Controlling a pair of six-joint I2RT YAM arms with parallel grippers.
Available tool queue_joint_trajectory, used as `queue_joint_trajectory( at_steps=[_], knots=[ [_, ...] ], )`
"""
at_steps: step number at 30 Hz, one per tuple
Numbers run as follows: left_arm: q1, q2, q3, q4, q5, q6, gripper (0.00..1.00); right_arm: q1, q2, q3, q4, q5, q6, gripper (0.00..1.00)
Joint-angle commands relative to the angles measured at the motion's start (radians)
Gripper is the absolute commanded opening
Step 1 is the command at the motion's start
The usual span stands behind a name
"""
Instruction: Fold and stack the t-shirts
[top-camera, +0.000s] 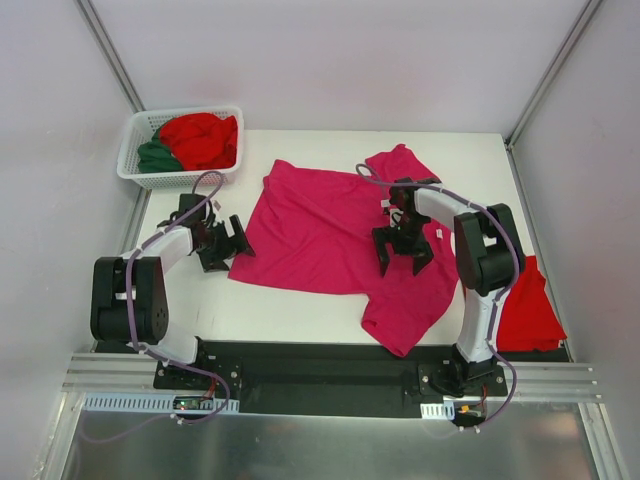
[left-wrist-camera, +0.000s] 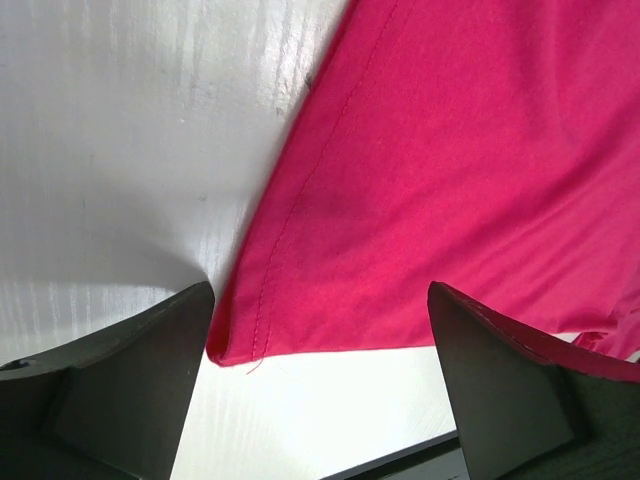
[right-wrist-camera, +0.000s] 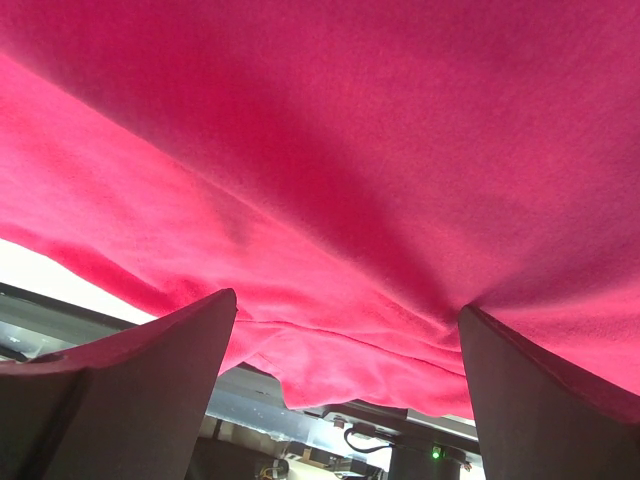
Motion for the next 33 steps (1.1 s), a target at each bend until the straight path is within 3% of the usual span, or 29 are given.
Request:
queue_joint_trajectory(
  at_steps=[1, 4, 5, 7, 11, 12, 14, 33],
  knots=[
    [0.003, -0.04, -0.05, 0.036, 0.037, -0.012, 0.89, 0.015, -0.012, 0.024, -0.029, -0.011, -0.016, 0.96],
    [0.003, -0.042, -0.07, 0.047, 0.056, -0.016, 0.85, 0.018, -0.009, 0.027, -0.032, -0.008, -0.016, 0.96],
    [0.004, -0.04, -0.071, 0.049, 0.06, -0.019, 0.77, 0.018, -0.009, 0.027, -0.031, -0.01, -0.016, 0.96],
    [0.003, -0.039, -0.073, 0.052, 0.077, -0.023, 0.71, 0.018, -0.006, 0.027, -0.031, -0.005, -0.017, 0.96],
    [0.003, -0.039, -0.065, 0.052, 0.085, -0.021, 0.32, 0.016, 0.0, 0.027, -0.032, -0.007, -0.019, 0.96],
    [0.004, -0.036, -0.064, 0.052, 0.087, -0.02, 0.12, 0.019, 0.0, 0.027, -0.032, -0.004, -0.019, 0.96],
    [0.003, -0.036, -0.058, 0.052, 0.093, -0.023, 0.0, 0.018, 0.0, 0.027, -0.031, -0.001, -0.021, 0.96],
    [0.006, -0.148, -0.021, -0.172, -0.081, 0.002, 0.0, 0.018, 0.017, 0.04, -0.044, 0.007, -0.025, 0.96]
  ],
)
